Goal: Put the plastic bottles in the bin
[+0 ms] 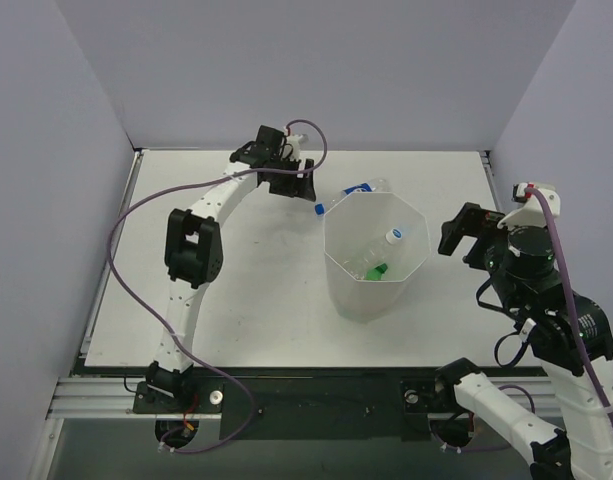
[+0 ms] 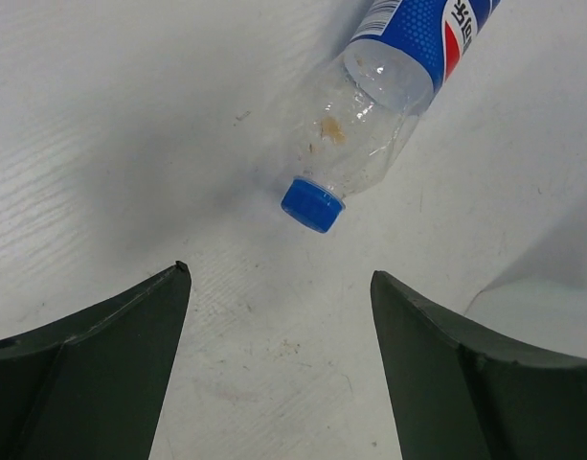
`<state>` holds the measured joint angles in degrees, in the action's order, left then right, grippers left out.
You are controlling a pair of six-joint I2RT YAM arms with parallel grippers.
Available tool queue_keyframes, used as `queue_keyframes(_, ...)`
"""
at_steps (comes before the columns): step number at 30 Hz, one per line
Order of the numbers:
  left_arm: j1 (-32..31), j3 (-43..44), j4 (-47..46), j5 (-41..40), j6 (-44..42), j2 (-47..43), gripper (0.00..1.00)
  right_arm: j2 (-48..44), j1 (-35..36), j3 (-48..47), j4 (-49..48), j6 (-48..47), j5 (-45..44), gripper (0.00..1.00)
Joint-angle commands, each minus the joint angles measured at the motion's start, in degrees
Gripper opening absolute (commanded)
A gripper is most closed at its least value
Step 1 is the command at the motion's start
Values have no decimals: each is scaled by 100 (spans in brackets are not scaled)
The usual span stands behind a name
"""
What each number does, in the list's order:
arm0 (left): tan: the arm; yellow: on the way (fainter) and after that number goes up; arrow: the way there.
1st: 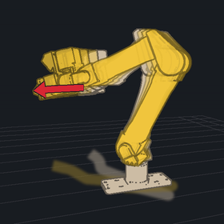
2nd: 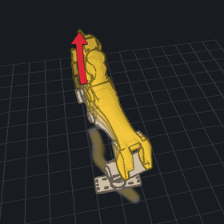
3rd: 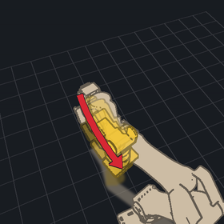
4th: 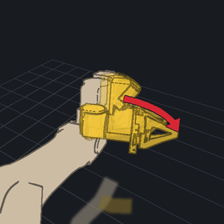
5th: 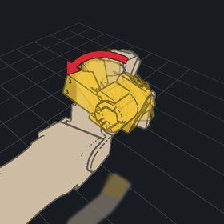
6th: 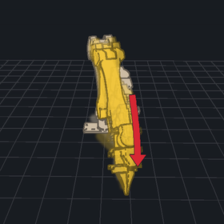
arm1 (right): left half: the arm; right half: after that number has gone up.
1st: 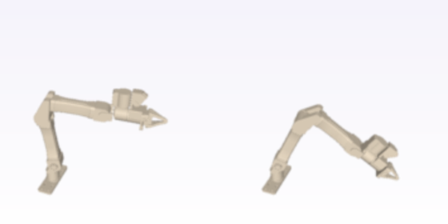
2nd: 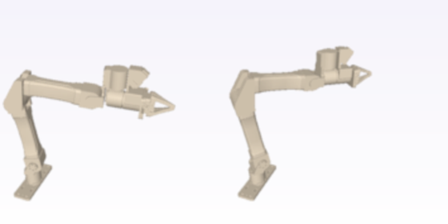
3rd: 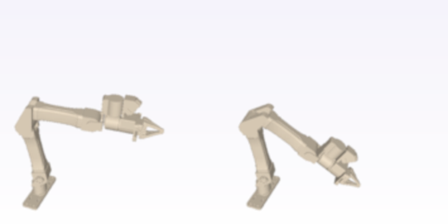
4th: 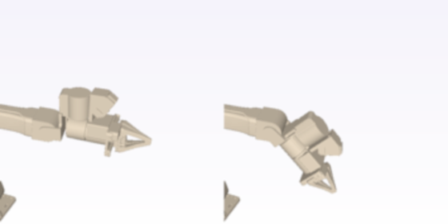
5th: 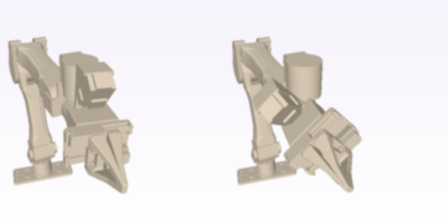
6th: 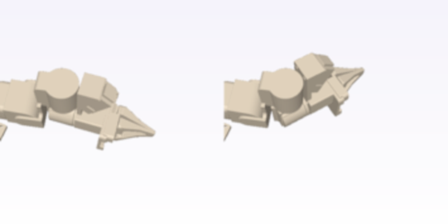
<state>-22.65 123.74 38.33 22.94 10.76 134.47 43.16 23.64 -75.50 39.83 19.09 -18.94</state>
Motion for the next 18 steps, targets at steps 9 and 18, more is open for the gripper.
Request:
queue_keyframes(9, -204, 773, 315, 869, -1507, 622, 87, 606, -17, -562, 227, 33, -154, 100)
queue_keyframes(18, -213, 1442, 62, 835, -1358, 1344, 87, 747, -17, -659, 306, 7, -180, 100)
